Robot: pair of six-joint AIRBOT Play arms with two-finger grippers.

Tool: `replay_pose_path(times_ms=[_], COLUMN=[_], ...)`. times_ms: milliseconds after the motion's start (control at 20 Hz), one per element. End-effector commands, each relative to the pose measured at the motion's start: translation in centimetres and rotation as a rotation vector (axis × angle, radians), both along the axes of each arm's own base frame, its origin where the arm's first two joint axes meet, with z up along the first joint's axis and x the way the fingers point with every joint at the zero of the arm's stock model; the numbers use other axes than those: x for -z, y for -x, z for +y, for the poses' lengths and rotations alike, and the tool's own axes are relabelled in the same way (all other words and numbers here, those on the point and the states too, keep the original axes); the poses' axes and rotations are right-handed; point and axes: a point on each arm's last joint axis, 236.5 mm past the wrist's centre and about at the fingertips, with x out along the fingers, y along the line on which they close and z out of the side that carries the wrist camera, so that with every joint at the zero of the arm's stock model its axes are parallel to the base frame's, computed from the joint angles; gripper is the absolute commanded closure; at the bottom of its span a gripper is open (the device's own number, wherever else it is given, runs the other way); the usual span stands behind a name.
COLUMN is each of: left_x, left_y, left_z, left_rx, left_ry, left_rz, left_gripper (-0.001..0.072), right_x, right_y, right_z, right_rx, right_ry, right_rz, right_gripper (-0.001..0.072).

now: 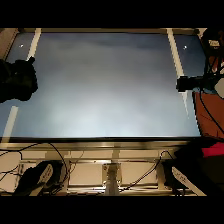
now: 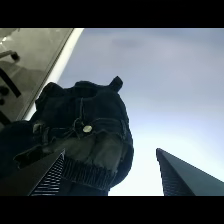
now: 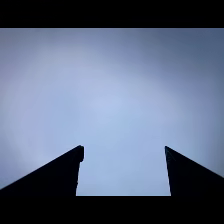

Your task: Fold the clothes and pants, and hang the long-sleeved shirts on hangers.

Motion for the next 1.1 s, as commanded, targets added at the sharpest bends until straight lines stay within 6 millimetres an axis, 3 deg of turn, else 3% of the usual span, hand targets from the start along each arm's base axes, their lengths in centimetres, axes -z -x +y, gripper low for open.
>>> replay_pose_path(times_ms=[0,700,800,1000,1050], left_x=[0.0,0.0,-0.1,4.1,5.7], left_y=[0.0,0.0,-0.8,-3.1,-3.7], left_z=[0.0,0.0,-0.1,0.4,0.6], left_rx=[-0.001,0.0,0.01,0.008,0.002], left_ry=[0.0,0.001,0.008,0.033,0.052], left_rz=[0.0,-0.001,-0.023,0.071,0.102], left_gripper=[0.0069,0.0069,0.0069,0.007,0.0145], right_x=[0.0,0.0,0.0,0.0,0.0], right_y=[0.0,0.0,0.0,0.0,0.0], right_z=[0.0,0.0,0.0,0.0,0.0], right_rx=[0.0,0.0,0.0,0.0,0.0], right_ry=[0.0,0.0,0.0,0.0,0.0], right_rz=[-0.001,-0.001,0.0,-0.001,-0.001], right_gripper=[0.0132,0.0133,0.0132,0.0132,0.0132])
